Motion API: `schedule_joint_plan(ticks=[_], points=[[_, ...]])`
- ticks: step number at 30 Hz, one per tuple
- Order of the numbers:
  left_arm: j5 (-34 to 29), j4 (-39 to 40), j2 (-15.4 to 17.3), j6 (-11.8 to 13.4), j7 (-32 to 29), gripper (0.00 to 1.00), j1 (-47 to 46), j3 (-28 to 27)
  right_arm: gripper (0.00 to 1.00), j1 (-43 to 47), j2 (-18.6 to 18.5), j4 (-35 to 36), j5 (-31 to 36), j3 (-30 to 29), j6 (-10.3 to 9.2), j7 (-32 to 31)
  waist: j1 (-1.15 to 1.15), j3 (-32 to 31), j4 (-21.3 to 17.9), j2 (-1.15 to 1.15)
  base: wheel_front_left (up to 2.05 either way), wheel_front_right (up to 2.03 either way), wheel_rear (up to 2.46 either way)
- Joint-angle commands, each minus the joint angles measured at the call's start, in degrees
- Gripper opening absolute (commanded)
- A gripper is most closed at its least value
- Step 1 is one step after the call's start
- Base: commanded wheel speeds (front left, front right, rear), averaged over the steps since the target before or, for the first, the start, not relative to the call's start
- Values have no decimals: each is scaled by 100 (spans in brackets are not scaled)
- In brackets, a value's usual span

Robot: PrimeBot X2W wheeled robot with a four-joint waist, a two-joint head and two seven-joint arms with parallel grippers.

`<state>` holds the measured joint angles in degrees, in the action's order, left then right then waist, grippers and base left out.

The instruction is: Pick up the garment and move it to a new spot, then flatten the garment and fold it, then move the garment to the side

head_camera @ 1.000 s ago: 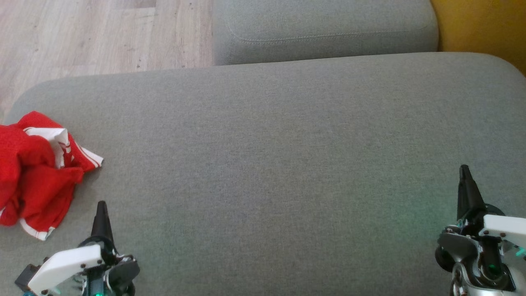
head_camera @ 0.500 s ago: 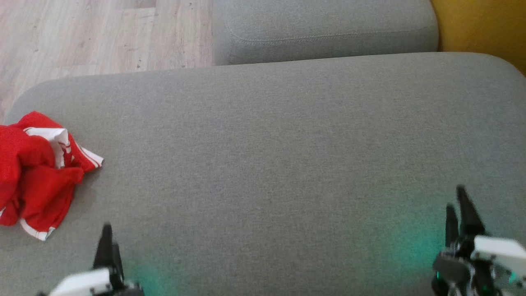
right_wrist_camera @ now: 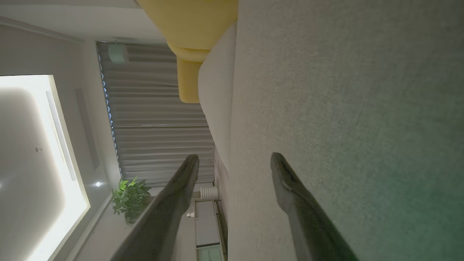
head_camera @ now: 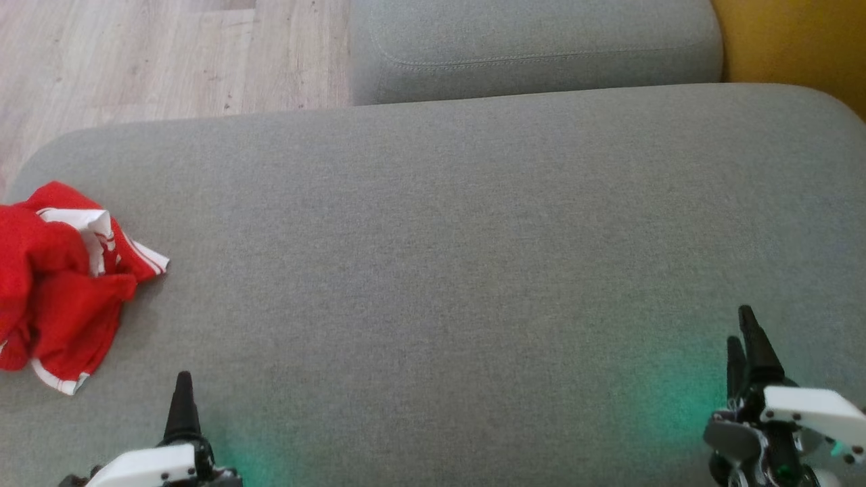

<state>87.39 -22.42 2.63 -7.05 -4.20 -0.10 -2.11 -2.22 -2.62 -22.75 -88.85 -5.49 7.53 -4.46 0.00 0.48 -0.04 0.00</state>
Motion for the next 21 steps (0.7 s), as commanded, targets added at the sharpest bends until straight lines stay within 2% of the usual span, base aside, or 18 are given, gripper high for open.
schedule_joint_plan(ticks=[1, 21], points=[[-181, 115, 112, -5, 78, 100, -367, 9, 100, -374, -139, 153, 162, 67, -1, 94, 0, 9, -2, 0, 0, 0, 0], [-1455, -53, 244, -13, 414, 100, -719, 247, 100, -834, -211, -101, 1456, 237, -1, 432, 0, 57, -5, 0, 0, 0, 0]])
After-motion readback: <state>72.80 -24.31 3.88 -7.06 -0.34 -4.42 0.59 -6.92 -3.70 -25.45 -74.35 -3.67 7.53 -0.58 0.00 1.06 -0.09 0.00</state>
